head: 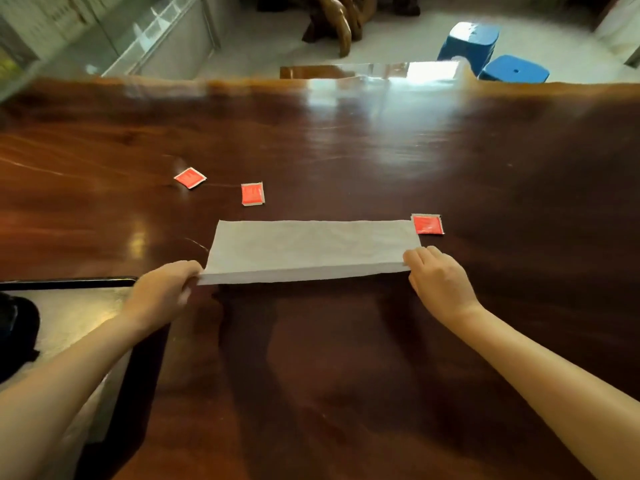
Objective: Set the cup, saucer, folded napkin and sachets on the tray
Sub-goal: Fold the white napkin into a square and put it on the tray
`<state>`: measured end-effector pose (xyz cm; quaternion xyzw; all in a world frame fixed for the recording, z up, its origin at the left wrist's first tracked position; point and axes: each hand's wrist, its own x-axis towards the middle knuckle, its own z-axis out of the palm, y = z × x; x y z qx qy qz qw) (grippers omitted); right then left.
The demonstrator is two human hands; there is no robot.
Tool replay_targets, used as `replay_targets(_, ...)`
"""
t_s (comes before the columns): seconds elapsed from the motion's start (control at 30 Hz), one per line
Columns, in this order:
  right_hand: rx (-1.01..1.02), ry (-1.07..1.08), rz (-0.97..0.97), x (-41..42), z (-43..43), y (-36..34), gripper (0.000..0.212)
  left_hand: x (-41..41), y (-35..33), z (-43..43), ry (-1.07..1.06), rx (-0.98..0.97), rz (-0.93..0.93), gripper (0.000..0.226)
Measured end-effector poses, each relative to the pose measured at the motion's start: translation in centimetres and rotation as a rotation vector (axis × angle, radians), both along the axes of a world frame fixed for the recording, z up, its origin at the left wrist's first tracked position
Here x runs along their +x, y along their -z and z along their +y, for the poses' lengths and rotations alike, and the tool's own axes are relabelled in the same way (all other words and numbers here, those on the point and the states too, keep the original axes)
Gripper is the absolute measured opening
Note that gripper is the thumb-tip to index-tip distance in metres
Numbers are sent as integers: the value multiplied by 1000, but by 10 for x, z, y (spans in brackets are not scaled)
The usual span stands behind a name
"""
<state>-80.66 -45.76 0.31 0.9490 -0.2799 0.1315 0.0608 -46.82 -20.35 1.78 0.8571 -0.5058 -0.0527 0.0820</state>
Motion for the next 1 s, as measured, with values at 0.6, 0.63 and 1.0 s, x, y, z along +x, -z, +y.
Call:
replay_targets(0.6,789,129,-144,2,-60,-129,9,30,-109,-12,-370,-322,637,4)
replay_targets(0.63,786,152,-111,9,-66,-115,9,34,-98,-21,-413,-277,651,5)
replay_targets(1.0,649,339,-212,48,-101,-15,18,69,-14,-91,-537,-241,882,19)
